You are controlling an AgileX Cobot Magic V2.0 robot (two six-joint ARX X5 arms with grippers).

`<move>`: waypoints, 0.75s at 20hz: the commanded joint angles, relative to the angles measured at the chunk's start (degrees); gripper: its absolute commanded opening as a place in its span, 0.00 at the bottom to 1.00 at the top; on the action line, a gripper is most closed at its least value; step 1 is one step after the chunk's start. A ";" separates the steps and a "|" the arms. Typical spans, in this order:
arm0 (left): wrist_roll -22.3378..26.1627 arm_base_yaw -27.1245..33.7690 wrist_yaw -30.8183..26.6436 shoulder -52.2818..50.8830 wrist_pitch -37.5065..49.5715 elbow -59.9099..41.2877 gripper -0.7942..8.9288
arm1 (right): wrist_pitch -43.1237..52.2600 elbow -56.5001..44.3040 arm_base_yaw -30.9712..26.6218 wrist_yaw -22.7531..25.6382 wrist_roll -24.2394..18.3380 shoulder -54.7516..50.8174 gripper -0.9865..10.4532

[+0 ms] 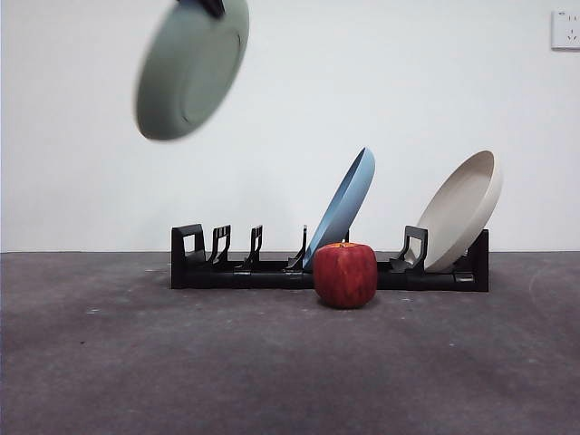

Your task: Take the green plate from the plate rack,put the plate on the table,take the apple from the table,put the apple in the plate

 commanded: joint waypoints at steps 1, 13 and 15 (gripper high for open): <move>3.37 -5.75 -8.11 -0.63 -8.13 0.13 0.08 | 0.24 0.22 0.13 0.09 0.35 0.02 0.69; 1.25 -29.46 -26.69 3.17 0.37 -27.67 0.08 | 0.20 0.22 0.13 -0.13 0.37 0.02 0.69; 1.84 -31.32 -29.31 5.25 5.07 -31.50 0.08 | 0.20 0.22 0.13 -0.13 0.37 0.02 0.69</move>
